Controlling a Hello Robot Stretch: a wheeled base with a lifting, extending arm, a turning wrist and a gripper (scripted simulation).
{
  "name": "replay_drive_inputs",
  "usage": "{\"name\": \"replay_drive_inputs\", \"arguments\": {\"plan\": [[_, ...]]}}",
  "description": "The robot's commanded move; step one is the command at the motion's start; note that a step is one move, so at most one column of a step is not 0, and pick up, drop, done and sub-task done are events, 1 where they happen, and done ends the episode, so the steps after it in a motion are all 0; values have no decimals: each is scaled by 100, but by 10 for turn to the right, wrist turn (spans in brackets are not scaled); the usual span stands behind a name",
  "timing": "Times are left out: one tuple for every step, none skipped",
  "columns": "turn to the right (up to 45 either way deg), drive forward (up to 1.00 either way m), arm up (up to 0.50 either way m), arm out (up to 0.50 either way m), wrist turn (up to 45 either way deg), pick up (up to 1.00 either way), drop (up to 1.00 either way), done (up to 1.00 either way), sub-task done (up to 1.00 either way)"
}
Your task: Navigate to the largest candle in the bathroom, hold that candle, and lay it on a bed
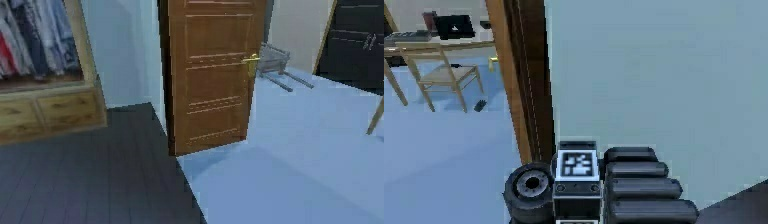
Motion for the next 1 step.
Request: {"name": "replay_drive_inputs", "arguments": {"plan": [[-450,0,0,0,0,0,0,0,0]]}}
